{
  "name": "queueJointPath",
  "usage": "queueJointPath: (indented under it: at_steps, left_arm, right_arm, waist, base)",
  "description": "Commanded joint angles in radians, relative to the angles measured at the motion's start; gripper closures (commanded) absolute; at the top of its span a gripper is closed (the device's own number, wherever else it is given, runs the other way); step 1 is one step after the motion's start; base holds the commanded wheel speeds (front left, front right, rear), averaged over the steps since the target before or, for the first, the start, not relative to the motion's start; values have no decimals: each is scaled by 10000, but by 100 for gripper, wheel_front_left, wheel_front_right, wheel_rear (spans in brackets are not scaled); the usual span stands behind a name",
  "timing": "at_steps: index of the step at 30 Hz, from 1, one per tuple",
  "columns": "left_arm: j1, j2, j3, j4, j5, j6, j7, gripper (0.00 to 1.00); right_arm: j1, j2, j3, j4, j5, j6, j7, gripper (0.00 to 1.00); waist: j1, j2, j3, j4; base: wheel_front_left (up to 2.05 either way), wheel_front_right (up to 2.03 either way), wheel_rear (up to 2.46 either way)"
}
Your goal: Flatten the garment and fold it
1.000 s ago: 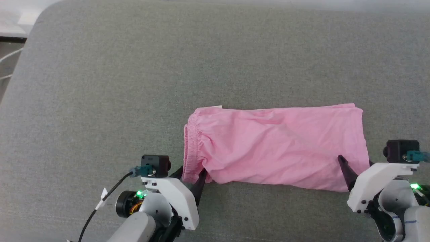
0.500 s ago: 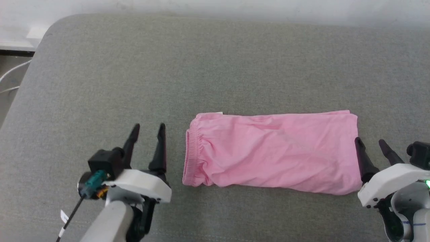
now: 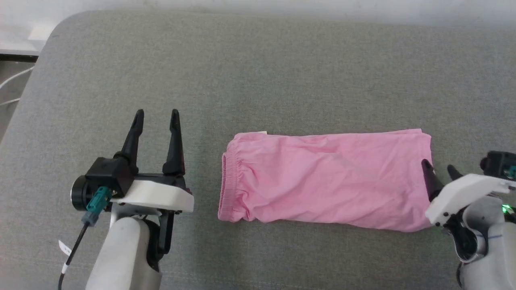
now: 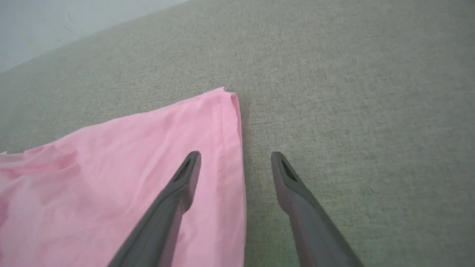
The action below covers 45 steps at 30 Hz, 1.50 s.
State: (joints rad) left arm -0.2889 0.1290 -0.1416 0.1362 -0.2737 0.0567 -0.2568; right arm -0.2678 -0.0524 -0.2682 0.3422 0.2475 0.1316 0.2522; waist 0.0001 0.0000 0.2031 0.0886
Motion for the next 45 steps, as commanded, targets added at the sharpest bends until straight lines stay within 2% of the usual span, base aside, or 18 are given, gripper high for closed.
queueJointPath:
  at_steps: [1,9,10,11,12,13,19,28,32,35,38,45]
  left_arm:
    - [92,-100,191,57,273,-141,-47,0]
    - [112,-451,719,287,924,-580,-48,0]
    - [115,-485,772,305,960,-622,-48,0]
    - [120,-516,819,323,994,-666,-48,0]
    - [124,-545,865,336,1024,-708,-48,0]
    - [129,-571,913,348,1048,-744,-48,0]
    - [207,-685,1148,447,1182,-854,-49,0]
    - [282,-765,1257,463,1203,-953,-49,0]
    - [327,-777,1254,415,1194,-934,-49,0]
    - [341,-782,1247,448,1185,-945,-49,0]
    - [351,-784,1216,481,1128,-938,-49,0]
    - [303,-785,1128,446,1038,-899,-49,0]
  right_arm:
    - [-395,22,-28,401,-27,-9,201,0]
    - [-1183,22,501,1893,-405,-9,1778,0]
    - [-1198,22,623,1912,-303,-9,1905,50]
    - [-1196,22,731,1886,-221,-9,1970,67]
    - [-1180,22,799,1838,-168,-9,1993,88]
    - [-1158,22,856,1775,-119,-9,1987,100]
    - [-822,22,416,1132,-284,-9,1689,100]
    - [-198,22,-1670,-312,-1394,-9,1442,100]
    - [54,22,-2071,-1077,-1778,-9,1656,100]
    - [295,22,-1736,-1859,-1624,-9,1999,100]
    - [657,22,-969,-2966,-1278,-9,2672,100]
    - [1090,22,1902,-5352,-626,-9,4509,100]
  waist:
    - [-1,0,46,3]
    - [-1,0,268,164]
    - [-1,0,284,180]
    - [-1,0,297,194]
    - [-1,0,304,204]
    - [-1,0,307,213]
    - [-1,0,209,225]
    - [-1,0,194,158]
    - [-1,0,217,123]
    - [-1,0,206,125]
    - [-1,0,175,130]
    - [-1,0,228,157]
  base:
    - [0,0,0]
    - [0,0,0]
    - [0,0,0]
    - [0,0,0]
    - [0,0,0]
    - [0,0,0]
    - [0,0,0]
    - [0,0,0]
    - [0,0,0]
    - [0,0,0]
    - [0,0,0]
    - [0,0,0]
